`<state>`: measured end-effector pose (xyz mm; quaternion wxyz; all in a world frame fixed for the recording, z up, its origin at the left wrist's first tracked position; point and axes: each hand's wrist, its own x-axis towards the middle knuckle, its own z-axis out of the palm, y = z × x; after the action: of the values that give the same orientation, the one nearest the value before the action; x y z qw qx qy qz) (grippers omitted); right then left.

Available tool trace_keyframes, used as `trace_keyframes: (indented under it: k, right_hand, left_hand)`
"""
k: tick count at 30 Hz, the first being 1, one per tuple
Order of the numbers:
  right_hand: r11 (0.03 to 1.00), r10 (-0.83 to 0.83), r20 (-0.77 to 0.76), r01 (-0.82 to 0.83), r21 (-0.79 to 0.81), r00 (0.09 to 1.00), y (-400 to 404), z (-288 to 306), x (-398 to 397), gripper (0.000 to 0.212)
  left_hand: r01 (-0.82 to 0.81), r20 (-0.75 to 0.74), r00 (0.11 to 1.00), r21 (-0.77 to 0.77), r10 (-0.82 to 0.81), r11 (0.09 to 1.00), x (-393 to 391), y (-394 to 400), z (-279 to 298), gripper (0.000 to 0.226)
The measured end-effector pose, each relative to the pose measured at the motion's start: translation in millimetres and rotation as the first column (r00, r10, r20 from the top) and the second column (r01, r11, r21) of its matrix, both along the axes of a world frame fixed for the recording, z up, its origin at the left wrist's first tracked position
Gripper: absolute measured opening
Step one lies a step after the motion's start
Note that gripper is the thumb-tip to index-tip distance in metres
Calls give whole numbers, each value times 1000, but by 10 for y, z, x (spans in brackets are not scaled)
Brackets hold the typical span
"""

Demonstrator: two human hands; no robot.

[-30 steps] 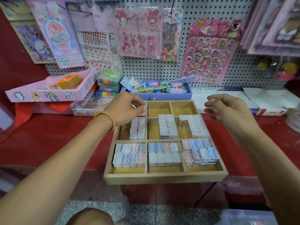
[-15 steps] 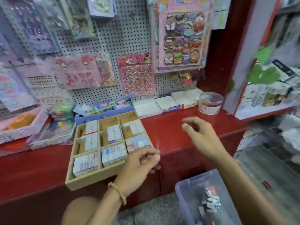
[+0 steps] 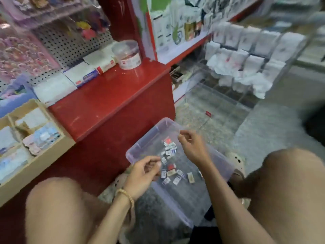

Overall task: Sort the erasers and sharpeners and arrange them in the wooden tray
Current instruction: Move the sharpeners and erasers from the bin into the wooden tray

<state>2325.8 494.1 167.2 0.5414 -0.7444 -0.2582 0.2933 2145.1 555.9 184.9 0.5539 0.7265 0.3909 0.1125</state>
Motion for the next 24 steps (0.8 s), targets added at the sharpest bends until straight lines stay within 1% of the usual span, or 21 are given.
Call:
trace_keyframes:
  k: [1, 2, 4, 8, 11, 13, 15, 17, 18, 20, 23, 24]
  right_hand:
    - [999, -14, -29, 13, -45, 999, -19, -197, 10, 9]
    - [994, -34, -57, 28, -102, 998, -21, -385, 13, 10]
    - [981, -71, -122, 48, -187, 990, -1, -757, 9, 13]
    - [941, -134, -193, 64, -332, 972, 22, -1293, -11, 22]
    - [911, -146, -257, 29, -411, 955, 109, -1682, -18, 31]
    - [901, -149, -266, 20, -433, 952, 214, -1947, -14, 31]
    - [894, -128, -267, -6, -448, 955, 320, -2169, -7, 28]
    - [887, -99, -263, -35, -460, 960, 423, -2398, -7, 26]
    - [884, -81, -262, -53, -465, 962, 472, -2514, -21, 26]
    - [878, -58, -254, -72, -473, 966, 593, -2742, -39, 31]
    - [871, -63, -207, -48, -489, 976, 859, -3021, -52, 41]
    - [879, -103, -220, -15, -477, 970, 974, -3089, -48, 44]
  left_hand:
    - [24, -42, 999, 9, -23, 1000, 60, 6, -158, 14]
    - [42, -89, 995, 16, -41, 999, 106, 28, -328, 16]
    - [83, -186, 980, 29, -76, 996, 169, 116, -659, 17]
    - [190, -359, 923, 108, -140, 976, 296, 414, -1204, 8]
    - [290, -466, 867, 184, -176, 939, 428, 680, -1501, 19]
    - [393, -565, 798, 221, -212, 892, 455, 853, -1675, 25]
    - [517, -670, 704, 256, -236, 817, 413, 969, -1822, 31]
    - [595, -737, 643, 310, -208, 742, 352, 1012, -1920, 34]
    - [617, -748, 638, 353, -184, 704, 321, 1008, -1953, 35]
    - [612, -725, 673, 435, -145, 661, 315, 984, -1963, 35]
    - [579, -681, 718, 470, -144, 666, 330, 986, -1980, 35]
    - [574, -673, 725, 473, -146, 669, 335, 996, -1987, 35]
